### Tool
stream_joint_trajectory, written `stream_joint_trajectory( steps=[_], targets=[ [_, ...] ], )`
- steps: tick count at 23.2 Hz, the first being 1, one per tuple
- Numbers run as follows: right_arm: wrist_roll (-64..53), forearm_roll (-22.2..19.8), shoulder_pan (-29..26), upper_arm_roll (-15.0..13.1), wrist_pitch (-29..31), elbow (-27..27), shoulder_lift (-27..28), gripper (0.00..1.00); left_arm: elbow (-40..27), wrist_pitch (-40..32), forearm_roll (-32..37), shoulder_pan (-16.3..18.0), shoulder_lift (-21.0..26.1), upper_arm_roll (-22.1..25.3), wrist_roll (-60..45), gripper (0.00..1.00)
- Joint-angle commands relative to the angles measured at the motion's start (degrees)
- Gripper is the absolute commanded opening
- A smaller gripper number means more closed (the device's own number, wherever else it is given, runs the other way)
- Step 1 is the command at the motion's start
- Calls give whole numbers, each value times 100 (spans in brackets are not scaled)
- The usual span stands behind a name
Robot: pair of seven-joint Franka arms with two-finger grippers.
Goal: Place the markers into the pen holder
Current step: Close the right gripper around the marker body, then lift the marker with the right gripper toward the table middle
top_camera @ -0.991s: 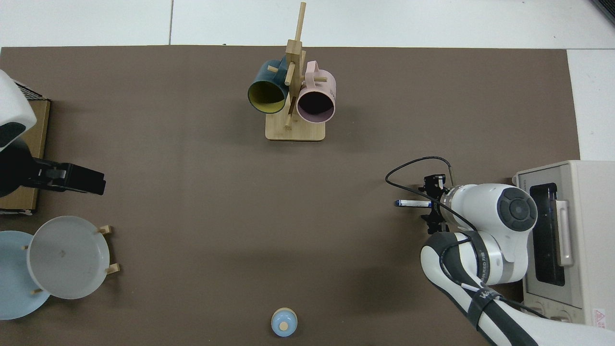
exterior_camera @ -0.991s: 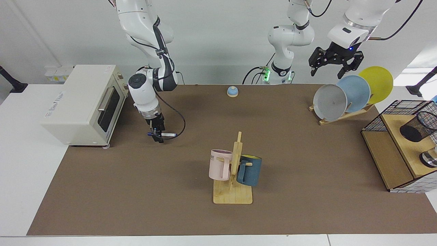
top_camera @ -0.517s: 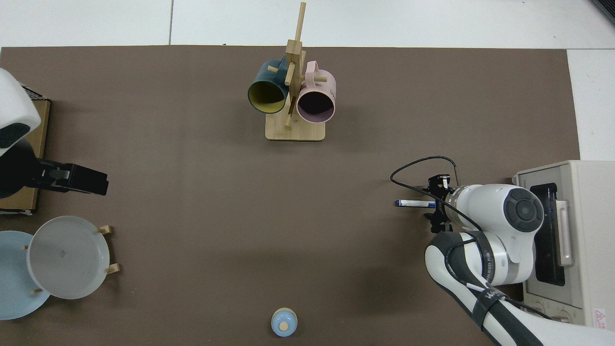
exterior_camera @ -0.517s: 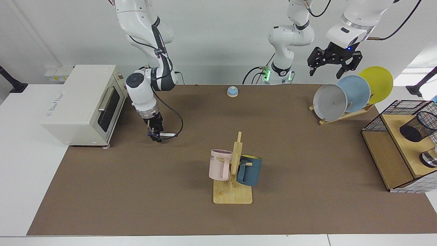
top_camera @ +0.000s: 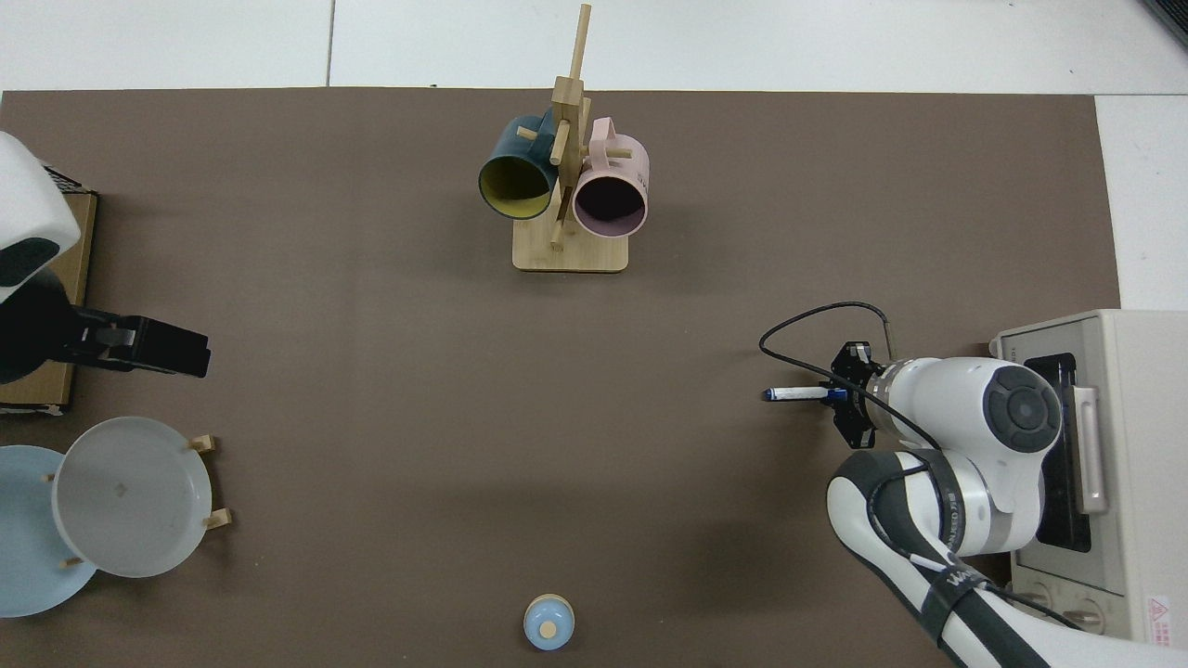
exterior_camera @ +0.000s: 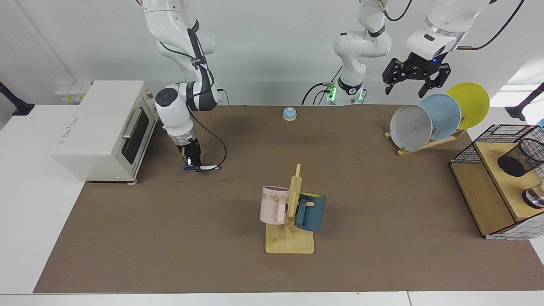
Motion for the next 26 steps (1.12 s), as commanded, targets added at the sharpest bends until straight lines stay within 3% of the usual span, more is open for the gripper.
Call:
stream_joint_trajectory(
  steps=[1, 11, 14, 26],
  targets=[
    [125, 49, -51, 30, -48, -108, -80, 0, -164, 24, 4, -70, -140, 37, -86, 100],
    [247, 49, -60, 30, -118, -55, -308, 0, -164, 15, 4, -70, -140, 37, -86, 100],
    [265, 49, -60, 30, -407, 50, -518, 0, -164, -20, 4, -70, -140, 37, -86, 100],
    [265, 58, 37, 83, -3657, 2034, -1240, 0, -147, -81, 13, -88, -167, 19, -199, 100]
  ],
)
